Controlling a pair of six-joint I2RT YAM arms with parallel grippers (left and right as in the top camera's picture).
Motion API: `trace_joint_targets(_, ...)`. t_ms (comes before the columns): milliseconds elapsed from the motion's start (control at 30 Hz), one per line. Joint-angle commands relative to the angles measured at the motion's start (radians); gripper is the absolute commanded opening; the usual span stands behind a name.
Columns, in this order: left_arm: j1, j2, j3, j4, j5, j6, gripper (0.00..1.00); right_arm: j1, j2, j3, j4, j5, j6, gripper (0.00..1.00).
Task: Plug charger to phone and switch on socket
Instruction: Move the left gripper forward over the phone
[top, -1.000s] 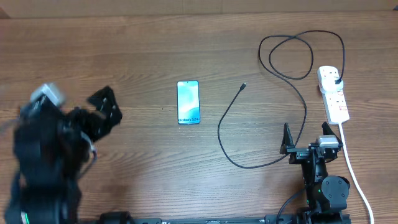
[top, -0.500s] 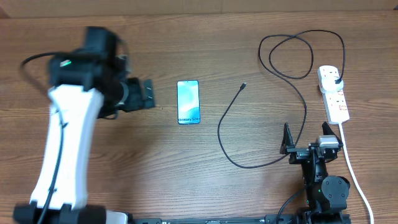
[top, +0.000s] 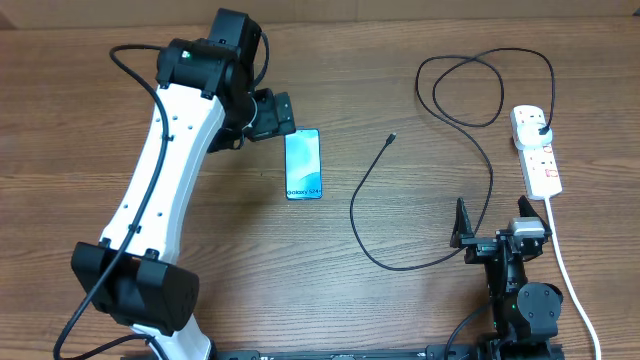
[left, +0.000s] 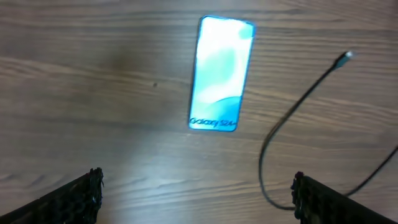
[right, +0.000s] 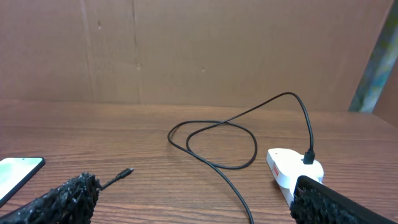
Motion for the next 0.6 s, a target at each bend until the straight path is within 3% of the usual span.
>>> trace_joint_targets(0, -0.056, 0.06, 0.025, 0.022, 0.027, -0.034, 1.0, 0.0, -0.007, -0.01, 0.004, 0.006, 0.01, 1.0)
trace_joint_targets(233, -0.133, 0.237, 0.025, 0.081, -0.051, -0.088, 1.0, 0.0, -0.007, -0.01, 0.004, 0.007, 0.01, 1.0)
trace_joint_targets(567, -0.132, 0.388, 0.025, 0.159, -0.055, -0.058, 1.0, 0.0, -0.007, -0.01, 0.004, 0.007, 0.01, 1.0)
